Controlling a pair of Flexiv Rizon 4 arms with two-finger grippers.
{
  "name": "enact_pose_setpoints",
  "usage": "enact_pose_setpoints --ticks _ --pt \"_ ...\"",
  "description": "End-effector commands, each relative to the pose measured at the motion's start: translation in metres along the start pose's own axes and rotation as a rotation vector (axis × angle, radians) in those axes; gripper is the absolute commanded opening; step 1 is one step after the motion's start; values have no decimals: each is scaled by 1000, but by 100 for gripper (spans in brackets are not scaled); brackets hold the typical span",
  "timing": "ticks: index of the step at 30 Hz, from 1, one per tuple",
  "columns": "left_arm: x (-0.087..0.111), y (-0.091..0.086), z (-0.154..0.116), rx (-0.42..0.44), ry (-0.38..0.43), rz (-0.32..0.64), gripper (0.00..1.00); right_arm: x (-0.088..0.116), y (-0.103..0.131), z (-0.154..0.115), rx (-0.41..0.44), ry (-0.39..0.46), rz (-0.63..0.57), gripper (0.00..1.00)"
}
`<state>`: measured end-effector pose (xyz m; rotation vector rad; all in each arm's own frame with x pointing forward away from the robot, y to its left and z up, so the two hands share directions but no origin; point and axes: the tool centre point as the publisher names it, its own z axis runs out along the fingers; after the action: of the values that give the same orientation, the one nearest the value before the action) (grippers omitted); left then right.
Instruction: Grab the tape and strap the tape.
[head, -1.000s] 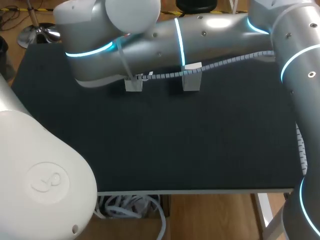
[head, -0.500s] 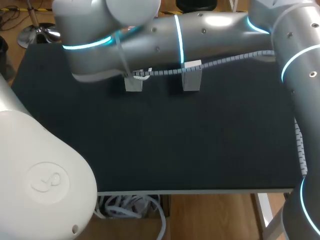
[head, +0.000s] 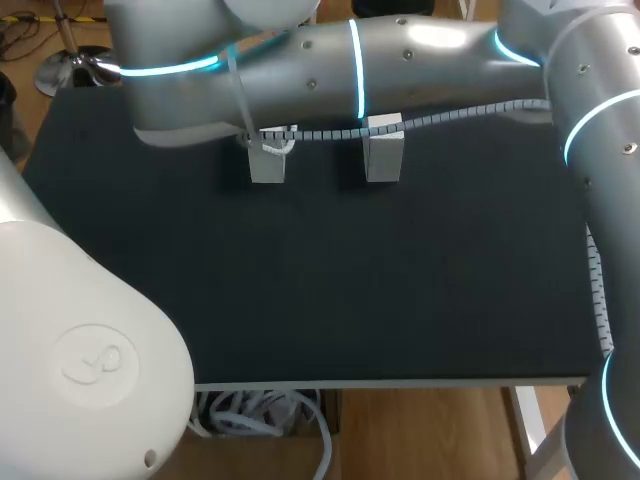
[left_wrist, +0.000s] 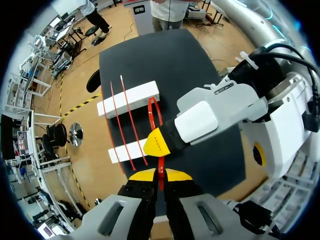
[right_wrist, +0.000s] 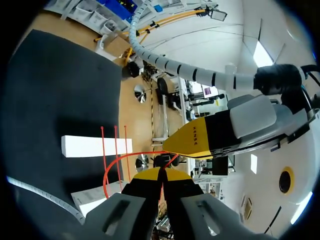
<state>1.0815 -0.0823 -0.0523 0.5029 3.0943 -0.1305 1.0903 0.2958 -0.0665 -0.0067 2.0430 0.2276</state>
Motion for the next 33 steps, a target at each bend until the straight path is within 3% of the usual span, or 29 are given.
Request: enact_pose_setpoints --ticks 1,33 --pt "0 -1 -1 -3 4 0 0 -4 2 -1 0 5 -4 0" --pt "0 -1 -1 -3 4 0 0 -8 15 5 -18 -12 -13 0"
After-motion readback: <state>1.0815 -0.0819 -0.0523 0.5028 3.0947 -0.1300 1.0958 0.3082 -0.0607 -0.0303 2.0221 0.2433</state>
